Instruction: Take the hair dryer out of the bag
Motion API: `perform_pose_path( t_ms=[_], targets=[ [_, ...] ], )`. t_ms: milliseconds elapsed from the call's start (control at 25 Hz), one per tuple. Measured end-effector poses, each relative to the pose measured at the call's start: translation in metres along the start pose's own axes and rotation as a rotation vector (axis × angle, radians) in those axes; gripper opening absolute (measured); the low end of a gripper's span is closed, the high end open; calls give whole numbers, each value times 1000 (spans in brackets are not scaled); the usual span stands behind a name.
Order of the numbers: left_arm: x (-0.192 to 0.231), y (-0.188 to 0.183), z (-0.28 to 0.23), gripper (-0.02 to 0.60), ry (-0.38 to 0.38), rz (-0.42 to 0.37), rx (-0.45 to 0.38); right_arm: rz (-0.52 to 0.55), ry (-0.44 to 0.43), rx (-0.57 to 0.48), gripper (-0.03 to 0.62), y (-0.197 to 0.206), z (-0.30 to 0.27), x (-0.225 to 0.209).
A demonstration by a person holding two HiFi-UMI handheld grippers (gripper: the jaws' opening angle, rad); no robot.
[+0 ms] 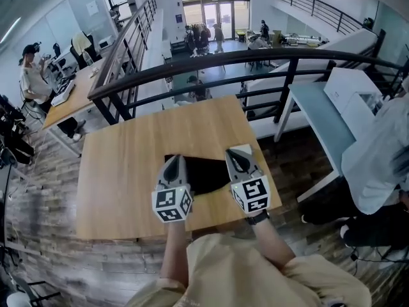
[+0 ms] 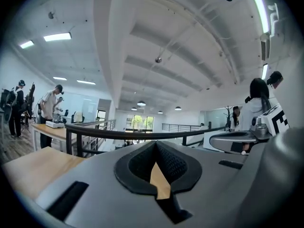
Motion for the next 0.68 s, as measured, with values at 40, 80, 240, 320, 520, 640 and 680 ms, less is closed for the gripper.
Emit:
perform_pose_path(
  t_ms=[40,80,240,320,520,640,680],
  targets=[
    [-1,-1,0,12,2,-6,-1,1,3,-4,15,-2,-1,0],
    [-2,-4,-1,12,2,-17,1,2,6,-7,15,-5,-1,-1],
    [-6,-15,-1,12,-10,-64,9,13,19,-14,15,-16,0,-4],
    [-7,-17,0,12,-11,-76,10,15,23,-20,14,-19,2,-5],
    [-5,-17,0,12,-13,-78,39,6,35,-10,15,-23,3,-8],
    [-3,-15,5,12,-13,-70,64,-26,49,7,15,-22,5,-8],
    [-3,-15,6,12,-13,-67,70,-35,54,12,14,-22,5,-8]
  ],
)
Point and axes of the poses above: the fingertips, and each gripper's own axes: z backward along the fingers, x to its left, y out of its underside, the point moved 7 cm from there along z, backward along the fingers, and after that the axes turned 10 degrees about x, right-handed, at the moved point
